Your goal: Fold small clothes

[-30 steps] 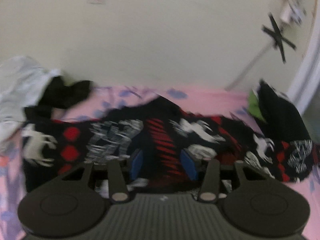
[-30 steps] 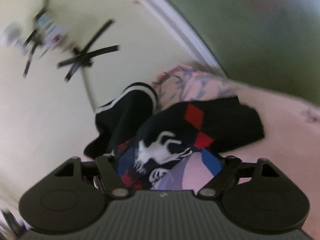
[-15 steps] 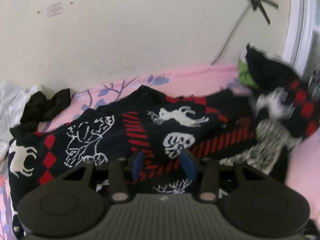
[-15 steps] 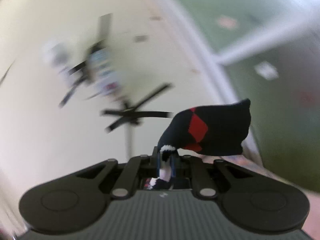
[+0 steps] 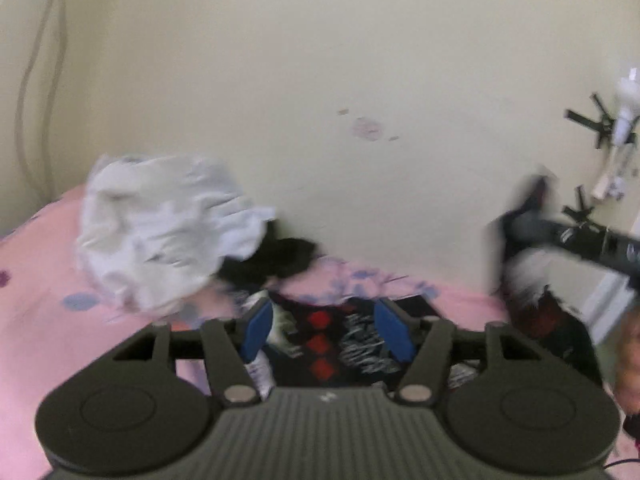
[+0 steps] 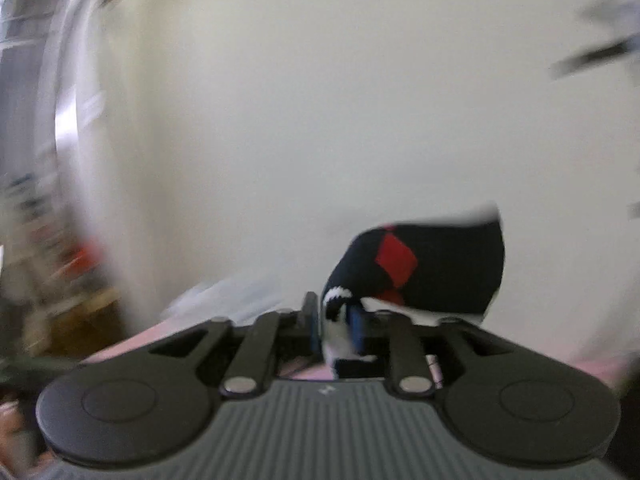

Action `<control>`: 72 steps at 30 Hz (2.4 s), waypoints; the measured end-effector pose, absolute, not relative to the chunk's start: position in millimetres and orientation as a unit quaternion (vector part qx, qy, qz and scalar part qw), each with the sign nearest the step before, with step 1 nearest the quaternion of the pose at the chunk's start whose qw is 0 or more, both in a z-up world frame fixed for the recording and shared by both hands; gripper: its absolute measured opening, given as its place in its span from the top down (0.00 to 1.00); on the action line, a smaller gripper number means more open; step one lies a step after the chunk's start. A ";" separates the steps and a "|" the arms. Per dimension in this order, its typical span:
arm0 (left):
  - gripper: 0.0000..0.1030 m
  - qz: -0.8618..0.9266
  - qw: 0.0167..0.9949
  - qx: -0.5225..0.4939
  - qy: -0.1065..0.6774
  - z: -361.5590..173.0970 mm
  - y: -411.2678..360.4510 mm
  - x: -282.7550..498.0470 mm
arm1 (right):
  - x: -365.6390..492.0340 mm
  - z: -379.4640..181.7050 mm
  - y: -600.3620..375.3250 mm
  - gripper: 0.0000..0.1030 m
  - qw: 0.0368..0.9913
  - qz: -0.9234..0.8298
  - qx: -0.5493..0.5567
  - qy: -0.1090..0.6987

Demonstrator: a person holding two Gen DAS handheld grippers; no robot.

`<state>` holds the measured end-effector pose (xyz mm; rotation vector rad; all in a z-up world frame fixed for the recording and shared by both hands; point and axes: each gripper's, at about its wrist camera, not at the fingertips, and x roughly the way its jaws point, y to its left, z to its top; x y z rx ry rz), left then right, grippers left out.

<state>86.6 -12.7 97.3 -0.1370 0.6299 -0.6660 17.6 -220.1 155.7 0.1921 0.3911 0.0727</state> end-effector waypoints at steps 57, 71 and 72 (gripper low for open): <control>0.06 -0.369 0.808 -0.036 0.458 54.2 -81.9 129.3 | -16.4 52.0 -247.6 0.30 0.935 0.201 0.114 0.270; 0.92 -0.344 0.835 0.126 0.411 46.9 -141.1 91.8 | -53.6 38.1 -396.5 0.36 0.929 -0.133 0.201 0.280; 0.92 -0.347 0.841 0.105 0.403 54.2 -135.8 94.2 | -47.7 30.3 -399.8 0.44 0.923 -0.124 0.212 0.298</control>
